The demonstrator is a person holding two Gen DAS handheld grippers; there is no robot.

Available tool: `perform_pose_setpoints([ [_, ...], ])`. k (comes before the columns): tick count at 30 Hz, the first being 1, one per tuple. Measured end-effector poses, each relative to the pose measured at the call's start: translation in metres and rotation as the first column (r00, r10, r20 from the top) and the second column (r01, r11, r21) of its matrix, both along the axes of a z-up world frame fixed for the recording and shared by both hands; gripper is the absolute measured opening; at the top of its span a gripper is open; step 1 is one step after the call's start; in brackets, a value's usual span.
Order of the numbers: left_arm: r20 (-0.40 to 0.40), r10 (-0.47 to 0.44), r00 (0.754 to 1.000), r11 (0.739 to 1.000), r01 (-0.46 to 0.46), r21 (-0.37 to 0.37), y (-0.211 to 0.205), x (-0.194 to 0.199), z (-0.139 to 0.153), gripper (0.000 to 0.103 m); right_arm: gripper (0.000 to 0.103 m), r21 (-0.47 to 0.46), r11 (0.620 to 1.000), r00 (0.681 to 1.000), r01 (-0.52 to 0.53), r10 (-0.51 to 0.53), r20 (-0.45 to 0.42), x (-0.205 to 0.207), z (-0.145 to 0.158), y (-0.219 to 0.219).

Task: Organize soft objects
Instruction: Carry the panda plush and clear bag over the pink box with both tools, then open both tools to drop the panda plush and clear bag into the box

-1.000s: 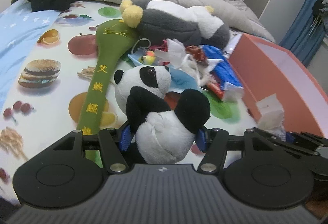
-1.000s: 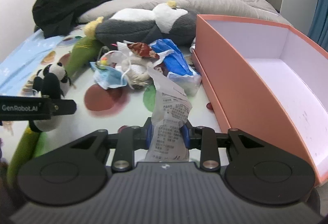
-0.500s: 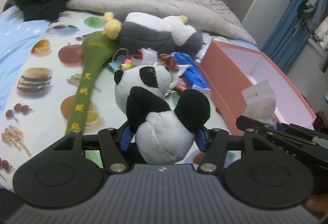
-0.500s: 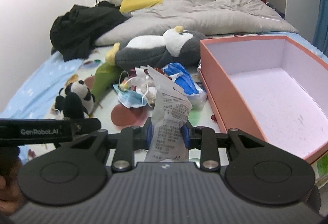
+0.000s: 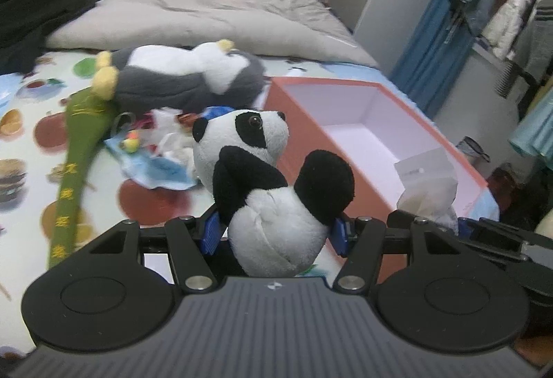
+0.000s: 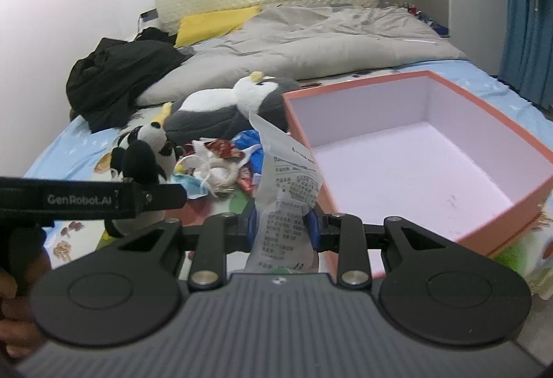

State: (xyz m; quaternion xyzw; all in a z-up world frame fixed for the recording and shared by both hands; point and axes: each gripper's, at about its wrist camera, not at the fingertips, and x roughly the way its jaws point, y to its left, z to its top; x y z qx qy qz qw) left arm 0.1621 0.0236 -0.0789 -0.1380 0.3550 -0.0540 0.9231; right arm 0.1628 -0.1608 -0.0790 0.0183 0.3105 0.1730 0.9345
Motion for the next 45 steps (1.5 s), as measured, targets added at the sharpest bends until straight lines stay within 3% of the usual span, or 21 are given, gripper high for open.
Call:
perform_pose_setpoints([
  [9, 0.043, -0.125, 0.991, 0.992, 0.125, -0.004, -0.044, 0.029, 0.011, 0.066, 0.033, 0.005, 0.995, 0.995, 0.1, -0.1, 0.029, 0.008, 0.008, -0.04],
  [15, 0.086, -0.188, 0.978, 0.982, 0.188, 0.011, -0.063, 0.068, 0.024, 0.066, 0.033, 0.003, 0.991, 0.99, 0.137, -0.137, 0.03, 0.04, 0.011, -0.058],
  [20, 0.092, -0.222, 0.971, 0.974, 0.225, -0.026, -0.077, 0.106, 0.03, 0.066, 0.033, -0.008, 0.988, 0.988, 0.156, -0.156, 0.004, 0.072, 0.01, -0.074],
  [31, -0.018, -0.282, 0.959, 0.959, 0.281, -0.022, -0.115, 0.192, 0.002, 0.066, 0.033, 0.017, 0.981, 0.97, 0.191, -0.186, -0.155, 0.134, -0.02, -0.109],
  [34, -0.074, -0.279, 0.958, 0.959, 0.282, 0.038, -0.126, 0.209, -0.004, 0.066, 0.033, -0.021, 0.981, 0.963, 0.191, -0.191, -0.19, 0.146, -0.03, -0.115],
  [41, -0.122, -0.286, 0.951, 0.957, 0.29, 0.017, -0.132, 0.226, -0.018, 0.066, 0.034, -0.039, 0.979, 0.952, 0.202, -0.206, -0.228, 0.155, -0.047, -0.125],
  [45, -0.124, -0.309, 0.943, 0.95, 0.311, -0.003, -0.133, 0.226, -0.021, 0.085, 0.043, -0.058, 0.977, 0.949, 0.204, -0.212, -0.233, 0.152, -0.05, -0.127],
])
